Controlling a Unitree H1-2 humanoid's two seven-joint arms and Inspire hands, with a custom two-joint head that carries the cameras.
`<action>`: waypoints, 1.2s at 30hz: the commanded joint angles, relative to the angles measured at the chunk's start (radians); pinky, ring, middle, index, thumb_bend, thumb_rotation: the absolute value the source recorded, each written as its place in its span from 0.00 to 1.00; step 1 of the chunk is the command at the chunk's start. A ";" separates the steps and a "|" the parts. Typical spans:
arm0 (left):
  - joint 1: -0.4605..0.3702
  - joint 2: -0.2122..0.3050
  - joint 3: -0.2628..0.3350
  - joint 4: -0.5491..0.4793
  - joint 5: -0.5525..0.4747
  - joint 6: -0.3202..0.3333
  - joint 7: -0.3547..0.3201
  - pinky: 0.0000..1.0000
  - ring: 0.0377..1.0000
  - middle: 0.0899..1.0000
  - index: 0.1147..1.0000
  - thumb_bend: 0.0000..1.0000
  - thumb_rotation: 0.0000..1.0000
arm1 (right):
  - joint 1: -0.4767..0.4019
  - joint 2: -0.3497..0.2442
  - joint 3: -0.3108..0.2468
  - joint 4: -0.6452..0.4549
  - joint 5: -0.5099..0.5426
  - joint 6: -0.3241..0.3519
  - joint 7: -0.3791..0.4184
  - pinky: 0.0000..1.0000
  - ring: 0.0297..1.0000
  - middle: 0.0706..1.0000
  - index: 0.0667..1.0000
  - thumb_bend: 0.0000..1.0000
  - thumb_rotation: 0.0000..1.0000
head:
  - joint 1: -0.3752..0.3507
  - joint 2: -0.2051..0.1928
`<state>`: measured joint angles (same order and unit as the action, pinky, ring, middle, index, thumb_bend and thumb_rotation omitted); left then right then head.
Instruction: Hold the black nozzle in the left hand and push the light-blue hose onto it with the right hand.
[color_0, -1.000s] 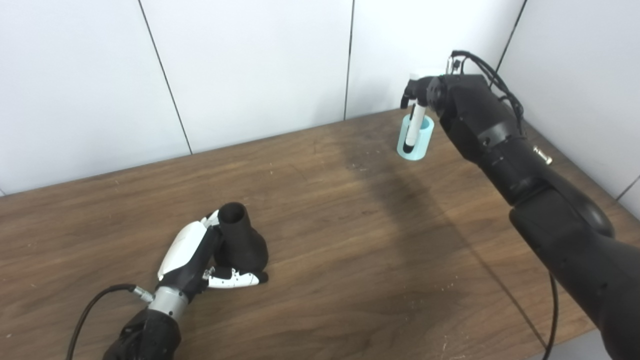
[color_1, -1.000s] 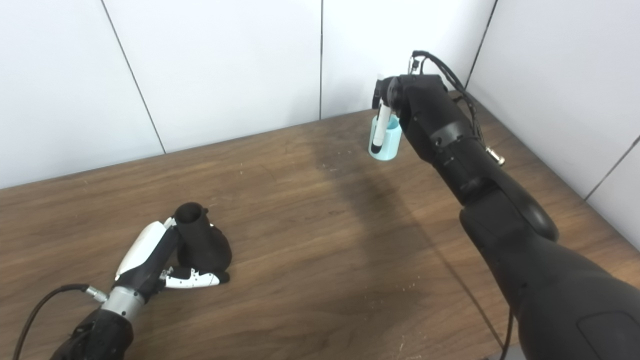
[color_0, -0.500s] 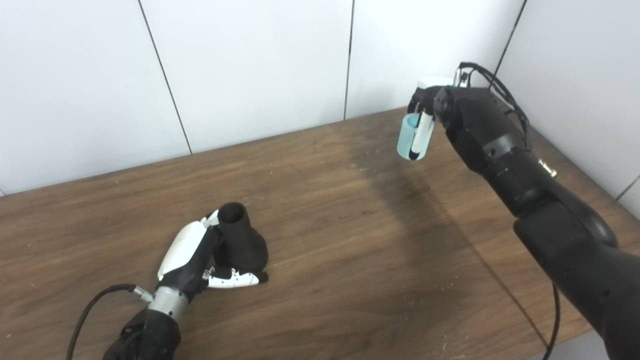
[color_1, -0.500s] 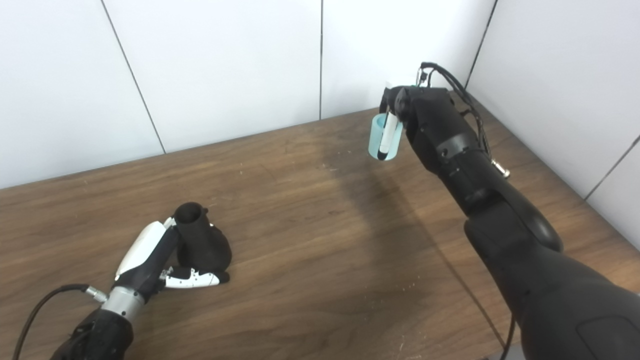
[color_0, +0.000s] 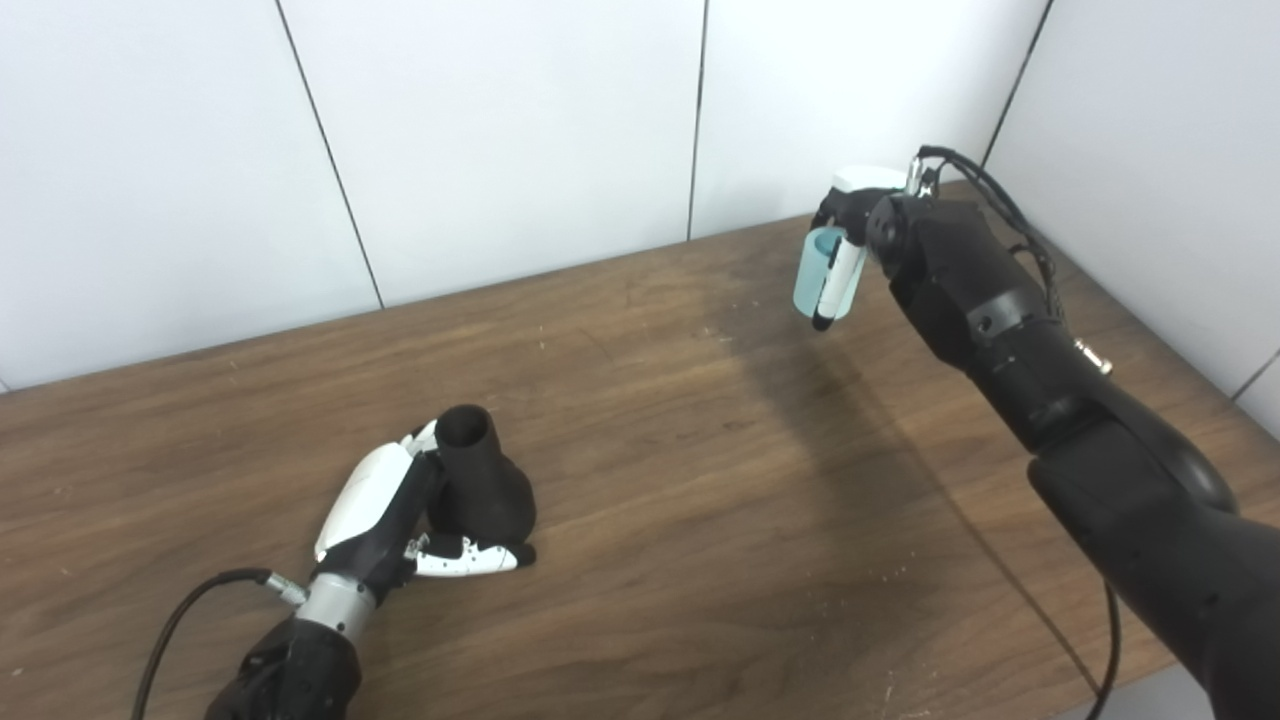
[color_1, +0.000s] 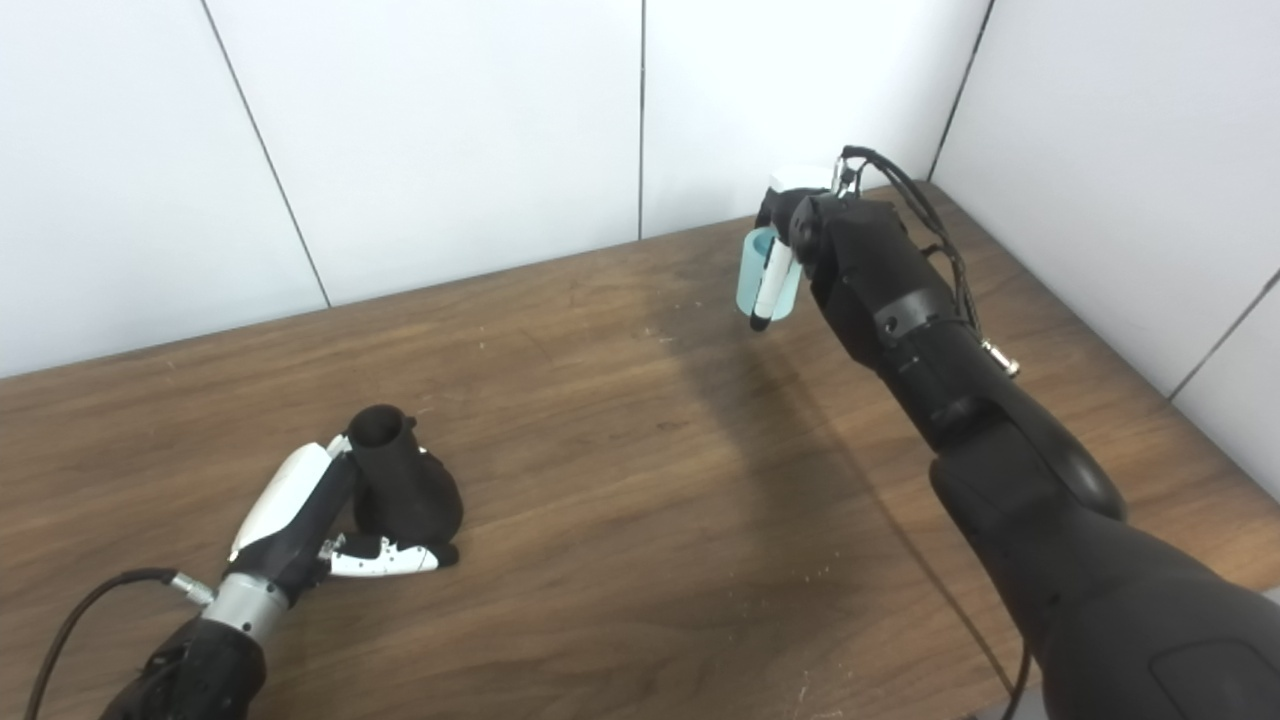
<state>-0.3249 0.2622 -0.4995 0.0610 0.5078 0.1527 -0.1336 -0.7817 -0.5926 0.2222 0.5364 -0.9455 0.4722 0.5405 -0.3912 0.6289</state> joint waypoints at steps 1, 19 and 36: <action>0.094 0.067 -0.043 0.145 0.052 0.101 -0.110 1.00 1.00 0.90 0.41 0.52 0.05 | -0.047 -0.032 -0.006 -0.043 0.007 -0.004 -0.043 0.55 0.62 0.68 0.77 0.95 0.10 | 0.001 0.001; 0.090 0.070 -0.056 0.134 0.050 0.120 -0.134 1.00 1.00 0.90 0.41 0.52 0.05 | -0.048 -0.049 0.050 -0.033 0.052 -0.010 -0.092 0.52 0.58 0.63 0.70 0.91 0.07 | 0.006 0.009; 0.089 0.080 -0.061 0.121 0.049 0.129 -0.152 1.00 1.00 0.89 0.41 0.52 0.05 | -0.047 -0.055 0.070 -0.002 0.048 -0.004 -0.101 0.50 0.54 0.56 0.62 0.89 0.00 | 0.009 0.012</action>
<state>-0.3324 0.2696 -0.5089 0.0614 0.5069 0.1531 -0.1401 -0.7804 -0.6096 0.2935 0.5404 -0.8855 0.4649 0.4713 -0.3820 0.6397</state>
